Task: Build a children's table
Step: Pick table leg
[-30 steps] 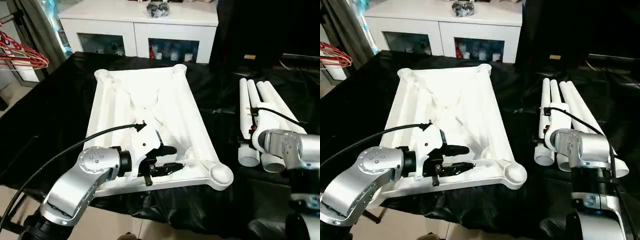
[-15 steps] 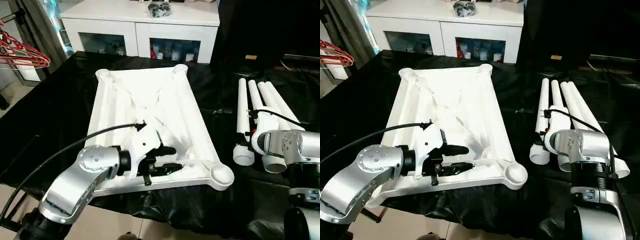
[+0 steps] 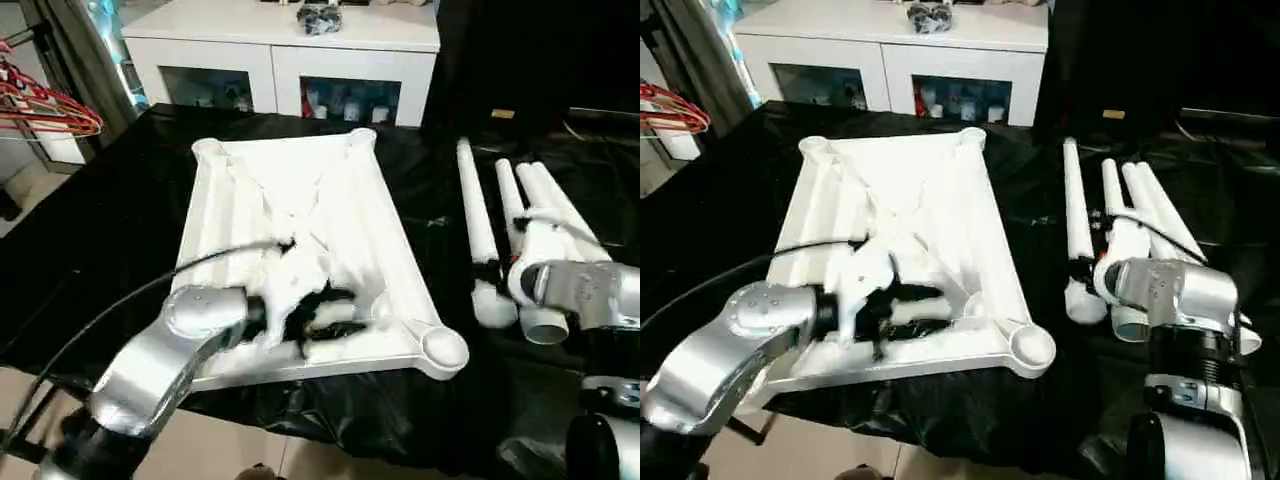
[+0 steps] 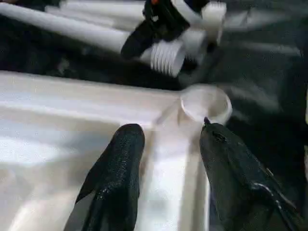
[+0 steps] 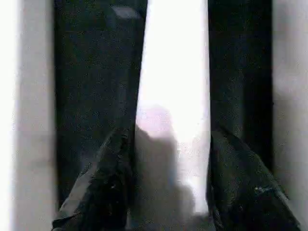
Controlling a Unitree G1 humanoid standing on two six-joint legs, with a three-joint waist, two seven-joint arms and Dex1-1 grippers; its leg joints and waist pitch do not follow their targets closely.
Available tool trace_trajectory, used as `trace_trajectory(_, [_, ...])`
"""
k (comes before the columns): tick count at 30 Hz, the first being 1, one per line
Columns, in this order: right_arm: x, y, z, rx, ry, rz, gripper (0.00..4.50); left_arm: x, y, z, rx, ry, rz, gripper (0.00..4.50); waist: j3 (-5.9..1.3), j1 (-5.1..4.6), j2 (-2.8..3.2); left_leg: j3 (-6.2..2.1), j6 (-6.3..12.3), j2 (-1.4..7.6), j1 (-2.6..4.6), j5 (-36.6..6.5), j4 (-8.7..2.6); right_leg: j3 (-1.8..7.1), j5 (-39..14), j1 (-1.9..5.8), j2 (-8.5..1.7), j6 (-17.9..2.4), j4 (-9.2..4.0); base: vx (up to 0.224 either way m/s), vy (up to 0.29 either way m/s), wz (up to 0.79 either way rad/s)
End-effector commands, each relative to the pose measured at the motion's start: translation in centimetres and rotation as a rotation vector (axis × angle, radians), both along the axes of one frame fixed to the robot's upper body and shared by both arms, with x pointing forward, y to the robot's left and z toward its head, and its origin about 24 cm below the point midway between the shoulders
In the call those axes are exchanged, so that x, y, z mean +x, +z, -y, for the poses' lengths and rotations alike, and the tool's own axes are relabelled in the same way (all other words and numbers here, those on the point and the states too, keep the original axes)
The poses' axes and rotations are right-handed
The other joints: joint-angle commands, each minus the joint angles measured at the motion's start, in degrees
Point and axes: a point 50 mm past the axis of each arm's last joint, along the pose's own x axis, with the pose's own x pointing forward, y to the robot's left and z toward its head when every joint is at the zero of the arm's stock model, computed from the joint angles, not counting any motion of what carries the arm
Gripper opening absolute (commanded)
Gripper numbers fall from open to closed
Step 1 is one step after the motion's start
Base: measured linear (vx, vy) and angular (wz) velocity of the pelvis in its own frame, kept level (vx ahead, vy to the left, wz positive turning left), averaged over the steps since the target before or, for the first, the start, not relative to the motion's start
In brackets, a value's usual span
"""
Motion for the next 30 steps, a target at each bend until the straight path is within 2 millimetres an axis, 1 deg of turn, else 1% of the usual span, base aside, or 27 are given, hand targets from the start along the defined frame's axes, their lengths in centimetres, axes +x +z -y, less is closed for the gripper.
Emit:
trace_trajectory(1, [0.2, 1.6, -0.1, 0.062, 0.013, 0.127, 1.91, 1.1, 0.3, -0.1, -0.016, 0.065, 0.012, 2.48, -3.82, 0.17, -0.52, -0.95, 0.03, 2.57, 0.31, -3.82, -3.40, 3.36, -3.61, 3.10, -4.72, -9.22, -3.55, 0.000, 0.000, 0.00])
trace_trajectory(2, [-0.2, 2.7, -0.4, 0.126, 0.056, 0.264, 1.91, 3.0, 0.9, 0.9, -0.102, 0.185, -0.041, 2.55, -3.85, 0.17, -0.48, -1.05, 0.14, 2.60, 0.28, -3.68, -3.42, 3.33, -3.60, 3.17, -4.80, -9.27, -3.50, 0.000, 0.000, 0.00])
trace_trajectory(3, [-0.4, 3.1, -0.6, 0.143, 0.083, 0.325, 1.91, 3.8, 1.2, 1.3, -0.139, 0.235, -0.071, 2.55, -3.76, 0.43, -0.50, -0.48, 0.55, 2.47, 0.38, -4.67, -3.01, 3.50, -4.07, 2.93, -4.75, -9.23, -3.95, 0.000, 0.000, 0.00])
trace_trajectory(4, [-0.7, 3.5, -0.9, 0.154, 0.120, 0.379, 1.91, 4.4, 1.5, 1.7, -0.164, 0.279, -0.083, 2.60, -3.87, 0.82, -0.52, -0.51, 0.82, 2.56, 0.83, -5.19, -2.94, 3.47, -4.55, 2.72, -4.81, -9.32, -4.11, 0.000, 0.000, 0.00])
trace_trajectory(5, [-0.9, 3.7, -1.2, 0.160, 0.144, 0.403, 1.91, 4.8, 1.6, 1.9, -0.178, 0.304, -0.088, 2.75, -4.01, 0.86, -0.88, -0.83, 1.63, 2.61, 0.21, -4.15, -3.10, 3.39, -3.96, 3.45, -5.01, -9.56, -3.79, 0.000, 0.000, 0.00])
trace_trajectory(6, [-1.3, 4.0, -1.8, 0.181, 0.200, 0.443, 1.91, 5.6, 1.8, 2.4, -0.216, 0.364, -0.112, 2.90, -3.92, 0.93, -1.13, -0.95, 2.51, 2.59, -0.16, -2.60, -3.14, 3.29, -3.38, 3.49, -4.94, -9.31, -3.70, 0.000, 0.000, 0.00])
trace_trajectory(7, [-1.6, 4.2, -2.2, 0.203, 0.237, 0.464, 1.90, 6.0, 2.0, 2.7, -0.252, 0.389, -0.141, 2.99, -4.02, 0.90, -1.13, -1.03, 3.04, 2.63, -0.10, -2.14, -3.01, 3.29, -3.06, 3.49, -5.05, -9.31, -3.66, 0.000, 0.000, 0.00])
trace_trajectory(8, [-1.7, 4.3, -2.3, 0.209, 0.248, 0.469, 1.90, 6.1, 2.1, 2.8, -0.267, 0.394, -0.152, 3.00, -3.90, 0.88, -1.14, -0.92, 3.40, 2.43, -0.21, -1.86, -2.97, 3.26, -3.56, 3.43, -4.90, -9.06, -3.92, 0.000, 0.000, 0.00])
trace_trajectory(9, [-2.4, 4.7, -3.2, 0.246, 0.318, 0.501, 1.90, 6.8, 2.7, 3.5, -0.368, 0.413, -0.224, 2.99, -3.90, 0.80, -0.98, -0.98, 3.72, 2.44, -0.33, -1.80, -2.98, 3.18, -4.37, 3.50, -4.98, -9.33, -3.91, 0.000, 0.000, 0.00])
trace_trajectory(10, [-2.8, 4.9, -3.8, 0.263, 0.364, 0.517, 1.90, 7.2, 3.2, 4.0, -0.436, 0.424, -0.275, 3.09, -3.91, 1.16, -1.05, -0.59, 4.14, 2.15, -0.05, -2.65, -2.61, 3.20, -5.39, 3.30, -4.91, -9.46, -4.40, 0.000, 0.000, 0.00])
trace_trajectory(11, [-2.8, 5.0, -3.9, 0.265, 0.372, 0.520, 1.90, 7.2, 3.2, 4.0, -0.444, 0.427, -0.282, 3.27, -4.03, 1.36, -1.17, -0.90, 4.31, 2.34, -0.13, -2.43, -2.75, 3.14, -5.32, 3.55, -5.09, -9.55, -4.24, 0.000, 0.000, 0.00])
trace_trajectory(12, [-3.4, 5.3, -4.6, 0.284, 0.432, 0.547, 1.90, 7.8, 3.6, 4.6, -0.500, 0.455, -0.338, 3.27, -3.96, 1.25, -1.09, -0.93, 4.72, 2.31, -0.48, -1.86, -2.79, 3.02, -5.58, 3.48, -4.94, -9.26, -4.28, 0.000, 0.000, 0.00])
trace_trajectory(13, [-3.7, 5.4, -5.1, 0.304, 0.462, 0.557, 1.90, 8.1, 3.6, 4.9, -0.506, 0.467, -0.365, 3.45, -3.90, 1.43, -1.13, -0.94, 4.94, 2.40, -0.10, -2.81, -2.75, 3.03, -6.75, 3.19, -4.90, -8.97, -4.63, 0.000, 0.000, 0.00])
trace_trajectory(14, [-3.9, 5.5, -5.3, 0.317, 0.482, 0.563, 1.90, 8.2, 3.6, 5.2, -0.515, 0.464, -0.377, 3.45, -3.96, 1.47, -1.45, -1.05, 5.09, 2.54, -0.09, -2.73, -2.88, 3.00, -7.14, 3.29, -5.03, -8.87, -4.58, 0.000, 0.000, 0.00])
trace_trajectory(15, [-4.0, 5.6, -5.5, 0.322, 0.495, 0.567, 1.90, 8.2, 3.7, 5.4, -0.527, 0.459, -0.390, 3.48, -3.82, 1.58, -1.32, -1.12, 5.13, 2.52, -0.34, -2.60, -2.96, 2.97, -8.20, 3.23, -5.04, -8.23, -4.64, 0.000, 0.000, 0.00])
trace_trajectory(16, [-4.2, 5.6, -5.7, 0.327, 0.512, 0.571, 1.90, 8.2, 3.9, 5.7, -0.547, 0.448, -0.406, 3.49, -3.86, 1.60, -1.25, -1.12, 4.91, 2.59, -0.16, -2.55, -2.98, 2.99, -8.90, 3.06, -5.06, -7.86, -4.74, 0.000, 0.000, 0.00])
trace_trajectory(17, [-4.5, 5.7, -6.2, 0.338, 0.559, 0.576, 1.90, 7.9, 4.7, 6.4, -0.622, 0.404, -0.441, 3.50, -3.85, 1.60, -1.22, -1.09, 4.85, 2.57, -0.15, -2.53, -2.96, 2.97, -8.96, 3.06, -5.02, -7.90, -4.76, 0.000, 0.000, 0.00])
trace_trajectory(18, [-4.6, 5.7, -6.3, 0.340, 0.565, 0.577, 1.90, 7.9, 4.9, 6.5, -0.634, 0.397, -0.447, 3.50, -3.94, 1.79, -1.32, -1.10, 4.68, 2.61, -0.19, -2.18, -2.95, 3.02, -8.47, 3.09, -5.05, -7.97, -4.62, 0.000, 0.000, 0.00])
trace_trajectory(19, [-4.7, 5.8, -6.4, 0.342, 0.573, 0.577, 1.90, 7.9, 5.1, 6.6, -0.650, 0.389, -0.455, 3.50, -3.94, 1.74, -1.34, -1.20, 4.77, 2.66, -0.36, -1.86, -2.95, 2.98, -7.51, 3.13, -5.09, -8.18, -4.47, 0.000, 0.000, 0.00])
trace_trajectory(21, [-4.9, 5.8, -6.6, 0.338, 0.602, 0.574, 1.90, 7.8, 5.6, 6.9, -0.696, 0.369, -0.477, 3.50, -3.86, 1.76, -1.58, -1.15, 4.77, 2.63, -0.37, -1.72, -2.99, 2.96, -7.31, 3.08, -5.09, -8.27, -4.46, 0.000, 0.000, 0.00])
trace_trajectory(23, [-5.0, 5.7, -6.8, 0.327, 0.621, 0.570, 1.90, 7.8, 5.8, 7.0, -0.708, 0.366, -0.492, 3.50, -3.85, 1.78, -1.48, -1.17, 4.69, 2.71, -0.32, -1.79, -3.03, 2.97, -7.81, 3.02, -5.09, -7.86, -4.53, 0.000, 0.000, 0.00])
trace_trajectory(24, [-5.0, 5.7, -6.8, 0.325, 0.623, 0.569, 1.90, 7.8, 5.8, 7.0, -0.708, 0.367, -0.492, 3.50, -3.82, 1.82, -1.59, -1.14, 4.57, 2.70, -0.33, -1.86, -3.03, 2.98, -7.99, 3.04, -5.13, -7.66, -4.56, 0.000, 0.000, 0.00])
trace_trajectory(26, [-5.2, 5.7, -7.2, 0.308, 0.653, 0.561, 1.90, 8.0, 5.7, 7.0, -0.700, 0.387, -0.498, 3.22, -3.76, 1.92, -2.03, -1.09, 4.48, 2.69, -0.34, -1.86, -3.08, 3.00, -8.32, 3.11, -5.19, -7.15, -4.66, 0.000, 0.000, 0.00])
trace_trajectory(27, [-5.1, 5.7, -7.4, 0.293, 0.664, 0.558, 1.90, 8.0, 5.8, 6.9, -0.713, 0.388, -0.505, 3.22, -3.69, 1.89, -1.90, -1.15, 4.40, 2.69, -0.39, -1.93, -3.14, 2.98, -8.75, 3.03, -5.21, -6.91, -4.68, 0.000, 0.000, 0.00])
trace_trajectory(28, [-5.1, 5.6, -7.5, 0.289, 0.668, 0.557, 1.90, 8.0, 5.8, 6.9, -0.718, 0.387, -0.507, 3.15, -3.71, 1.87, -2.06, -1.11, 4.26, 2.66, -0.37, -1.95, -3.13, 2.95, -8.97, 3.05, -5.21, -6.80, -4.70, 0.000, 0.000, 0.00])
trace_trajectory(29, [-5.1, 5.7, -7.7, 0.282, 0.674, 0.557, 1.90, 8.0, 6.0, 6.8, -0.739, 0.378, -0.514, 3.12, -3.67, 1.84, -1.99, -1.17, 4.20, 2.68, -0.43, -1.76, -3.18, 2.96, -8.88, 3.09, -5.23, -6.64, -4.70, 0.000, 0.000, 0.00])
trace_trajectory(30, [-5.1, 5.7, -7.8, 0.281, 0.676, 0.558, 1.90, 8.0, 6.1, 6.8, -0.749, 0.371, -0.517, 3.02, -3.71, 1.86, -2.11, -1.15, 4.20, 2.69, -0.37, -1.57, -3.13, 2.98, -8.44, 3.05, -5.28, -6.70, -4.59, 0.000, 0.000, 0.00])
